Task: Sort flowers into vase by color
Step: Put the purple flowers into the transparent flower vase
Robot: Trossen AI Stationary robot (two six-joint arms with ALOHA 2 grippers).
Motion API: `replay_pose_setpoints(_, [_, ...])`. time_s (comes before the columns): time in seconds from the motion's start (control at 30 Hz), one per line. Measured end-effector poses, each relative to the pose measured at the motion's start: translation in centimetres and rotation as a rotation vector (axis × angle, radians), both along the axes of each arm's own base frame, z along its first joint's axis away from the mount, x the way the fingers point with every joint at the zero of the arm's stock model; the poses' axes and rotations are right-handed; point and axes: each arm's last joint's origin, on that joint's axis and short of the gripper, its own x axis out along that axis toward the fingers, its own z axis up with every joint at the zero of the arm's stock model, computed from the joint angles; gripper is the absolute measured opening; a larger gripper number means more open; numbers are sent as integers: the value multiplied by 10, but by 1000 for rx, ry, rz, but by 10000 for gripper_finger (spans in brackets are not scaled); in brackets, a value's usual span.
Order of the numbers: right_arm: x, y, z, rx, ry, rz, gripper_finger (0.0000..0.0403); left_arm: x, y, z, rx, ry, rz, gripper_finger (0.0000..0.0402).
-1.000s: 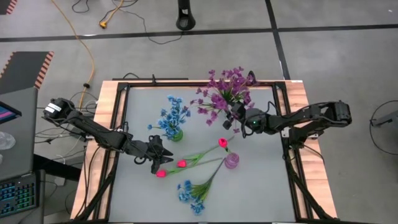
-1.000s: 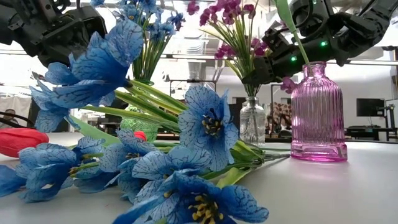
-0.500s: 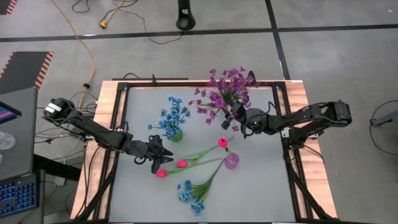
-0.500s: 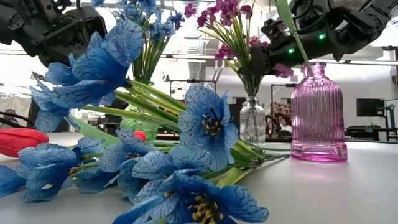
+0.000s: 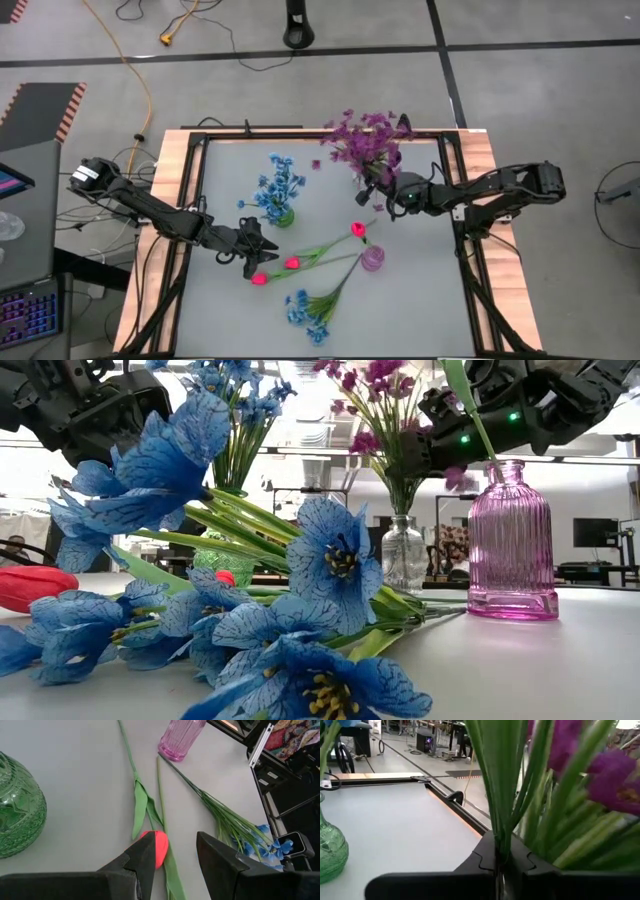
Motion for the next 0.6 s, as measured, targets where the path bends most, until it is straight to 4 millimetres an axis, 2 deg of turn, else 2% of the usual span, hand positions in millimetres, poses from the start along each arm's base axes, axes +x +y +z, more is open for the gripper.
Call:
replay_pose_setpoints(0.37, [-3, 0, -17, 161, 52, -35, 42, 0, 0, 0, 0, 0, 0, 129])
replay_pose_setpoints(0.6, [-4, 0, -20, 177, 86, -39, 48, 0, 0, 0, -1, -1, 0, 129])
